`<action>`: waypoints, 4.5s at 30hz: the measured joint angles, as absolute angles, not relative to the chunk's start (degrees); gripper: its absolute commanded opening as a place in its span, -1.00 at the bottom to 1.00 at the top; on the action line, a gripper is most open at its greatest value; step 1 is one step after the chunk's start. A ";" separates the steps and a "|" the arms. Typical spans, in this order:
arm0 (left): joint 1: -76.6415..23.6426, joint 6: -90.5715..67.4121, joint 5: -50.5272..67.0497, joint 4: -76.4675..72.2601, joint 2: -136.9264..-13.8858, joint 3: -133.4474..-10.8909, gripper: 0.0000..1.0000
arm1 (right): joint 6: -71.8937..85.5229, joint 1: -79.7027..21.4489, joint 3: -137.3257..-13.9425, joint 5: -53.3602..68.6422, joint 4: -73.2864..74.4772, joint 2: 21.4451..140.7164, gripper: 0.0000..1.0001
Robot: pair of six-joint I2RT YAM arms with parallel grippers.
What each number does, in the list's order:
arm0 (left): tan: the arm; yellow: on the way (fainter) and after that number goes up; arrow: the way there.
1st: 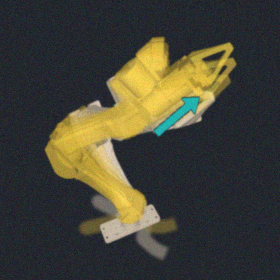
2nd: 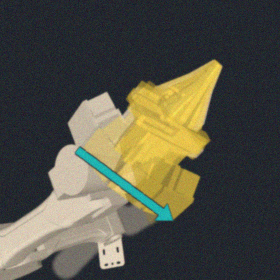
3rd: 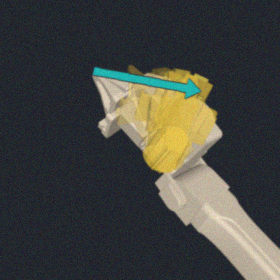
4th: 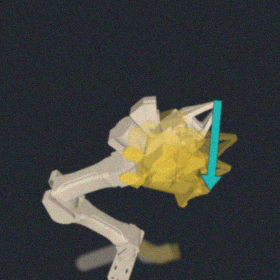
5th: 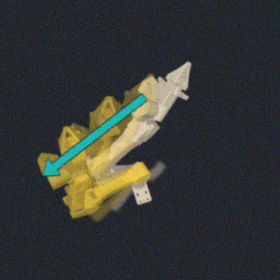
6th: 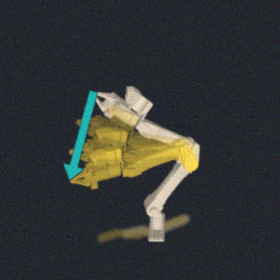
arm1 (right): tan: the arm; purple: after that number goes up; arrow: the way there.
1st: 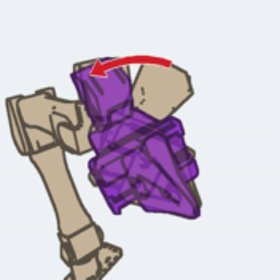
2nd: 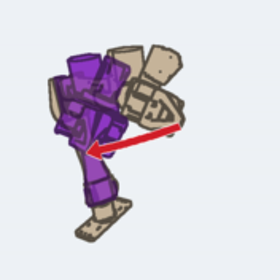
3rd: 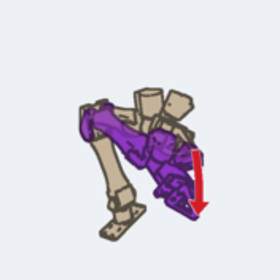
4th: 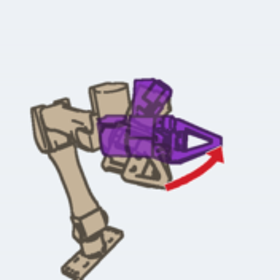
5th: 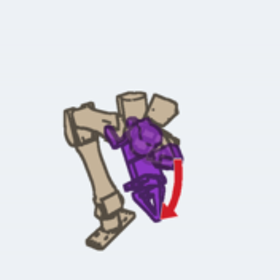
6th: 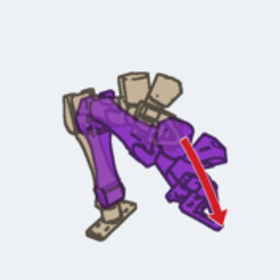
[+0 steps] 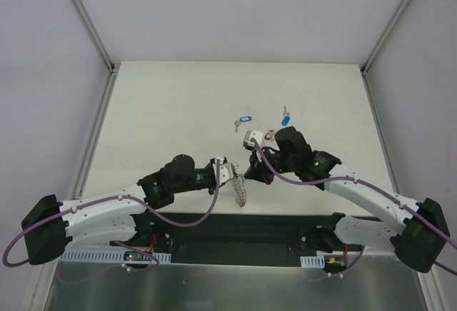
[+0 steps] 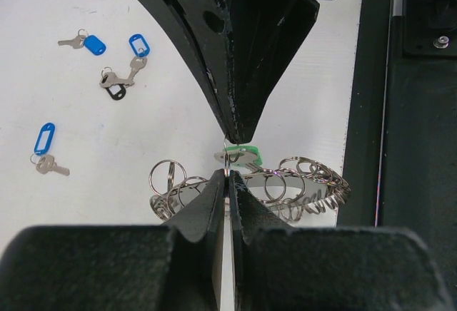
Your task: Put the keys on the keyring
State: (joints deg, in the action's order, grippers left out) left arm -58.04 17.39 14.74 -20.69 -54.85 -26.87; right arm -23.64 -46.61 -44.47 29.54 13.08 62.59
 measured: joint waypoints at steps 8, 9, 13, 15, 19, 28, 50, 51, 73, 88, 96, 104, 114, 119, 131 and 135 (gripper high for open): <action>-58.02 16.95 13.82 -24.14 -52.03 -23.59 -1.00 | -23.31 -46.33 -44.47 30.04 11.16 64.36 -0.98; -58.02 16.84 13.37 -24.75 -51.57 -23.03 -1.00 | -23.29 -46.19 -44.45 29.87 11.31 64.62 -0.98; -58.02 16.36 12.40 -26.85 -49.76 -21.30 -1.00 | -23.11 -45.60 -44.40 29.82 11.40 66.08 -0.98; -58.02 16.16 11.88 -28.03 -49.34 -20.78 -1.00 | -22.96 -45.60 -44.40 30.11 11.38 66.63 -0.98; -58.02 16.05 11.38 -28.64 -49.17 -20.58 -1.00 | -22.37 -45.63 -44.34 30.68 11.35 66.98 -0.89; -58.02 16.14 11.99 -28.84 -49.04 -20.18 -1.00 | -22.13 -45.63 -42.04 31.97 8.62 63.07 -0.29; -58.02 17.32 17.52 -27.09 -50.00 -20.53 -1.00 | -26.46 -45.78 -43.29 38.92 7.42 64.55 -0.45; -58.02 17.32 17.69 -27.09 -50.02 -20.53 -1.00 | -26.55 -45.84 -43.46 39.09 7.44 64.77 -0.47; -58.04 17.56 14.94 -25.45 -44.95 -19.68 -1.00 | -27.24 -46.35 -44.16 40.07 5.78 66.41 -0.98; -58.04 17.54 12.45 -27.68 -42.50 -16.84 -1.00 | -26.20 -46.33 -44.34 39.44 4.78 68.07 -0.98; -58.02 17.47 11.40 -31.38 -41.85 -15.86 -1.00 | -24.73 -45.45 -44.51 37.47 7.60 72.49 -0.98; -58.02 17.45 11.40 -34.61 -41.60 -15.44 -1.00 | -23.29 -45.41 -44.45 35.92 8.34 72.69 -0.80; -58.02 17.54 9.26 -34.35 -41.65 -15.05 -1.00 | -22.33 -45.34 -42.89 28.40 7.60 62.33 -0.49; -57.95 17.47 6.83 -34.00 -42.68 -15.09 -1.00 | -20.88 -45.34 -41.45 22.09 7.05 60.73 -0.10; -40.05 10.87 -0.38 -26.55 -56.14 -27.53 -0.99 | -15.79 -44.95 -39.83 1.74 7.16 58.87 0.76; -35.66 9.52 -0.49 -26.39 -64.75 -35.16 -0.95 | -14.28 -44.73 -39.38 -4.21 7.62 58.43 0.82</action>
State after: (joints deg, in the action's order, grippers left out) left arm -35.66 9.52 -0.49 -26.39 -64.75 -35.16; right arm -14.28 -44.73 -39.38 -4.21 7.62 58.43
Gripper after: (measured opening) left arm 0.015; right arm 0.884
